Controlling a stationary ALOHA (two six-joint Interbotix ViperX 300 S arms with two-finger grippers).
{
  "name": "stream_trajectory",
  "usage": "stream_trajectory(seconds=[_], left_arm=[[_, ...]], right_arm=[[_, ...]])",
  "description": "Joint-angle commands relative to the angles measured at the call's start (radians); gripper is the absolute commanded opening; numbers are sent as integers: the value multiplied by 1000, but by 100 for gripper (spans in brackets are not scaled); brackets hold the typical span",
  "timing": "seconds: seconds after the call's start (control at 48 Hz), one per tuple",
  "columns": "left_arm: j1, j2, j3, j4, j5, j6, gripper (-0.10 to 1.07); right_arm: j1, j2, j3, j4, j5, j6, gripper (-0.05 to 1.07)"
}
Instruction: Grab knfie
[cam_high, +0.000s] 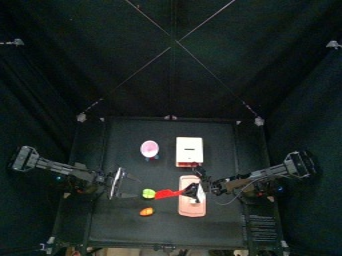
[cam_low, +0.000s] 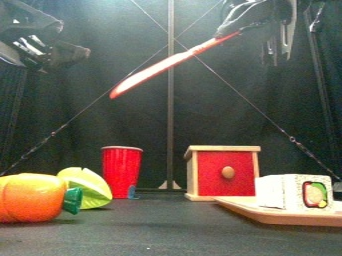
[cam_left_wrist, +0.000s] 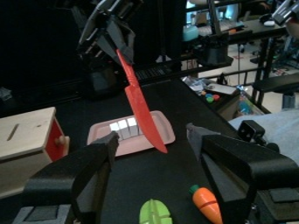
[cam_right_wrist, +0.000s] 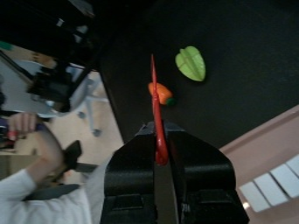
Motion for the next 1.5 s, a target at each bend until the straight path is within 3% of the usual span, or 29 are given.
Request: stream_trajectory(seconds=[0.0, 0.167, 0.292, 0.458, 0.667, 0.917, 1.146, 1.292, 1.479], left_arm=[[-3, 23, -51, 6, -9, 6, 97], [-8, 23, -78, -3, -21, 75, 97], [-20, 26, -132, -21, -3, 183, 97], [-32, 38, -179, -71, 37, 374, 97], [-41, 89, -193, -222, 0, 673, 97], [-107, 218, -209, -584, -183, 1078, 97], [-261, 295, -236, -877, -471, 1502, 97], [-333, 351, -252, -960, -607, 1609, 97], [-337, 462, -290, -977, -724, 1675, 97]], right_arm=[[-40, -31, 9, 0, -98, 25, 21], [-91, -32, 35, 14, -175, 38, 21], [-130, -34, 34, 58, -199, 38, 21], [-173, -41, 23, 193, -233, 38, 21], [-227, -54, 25, 353, -302, 37, 21], [-288, -81, 40, 416, -416, 37, 21], [-301, -83, 66, 451, -436, 35, 21], [-301, -80, 69, 453, -442, 35, 21], [-301, -78, 71, 453, -459, 32, 21]])
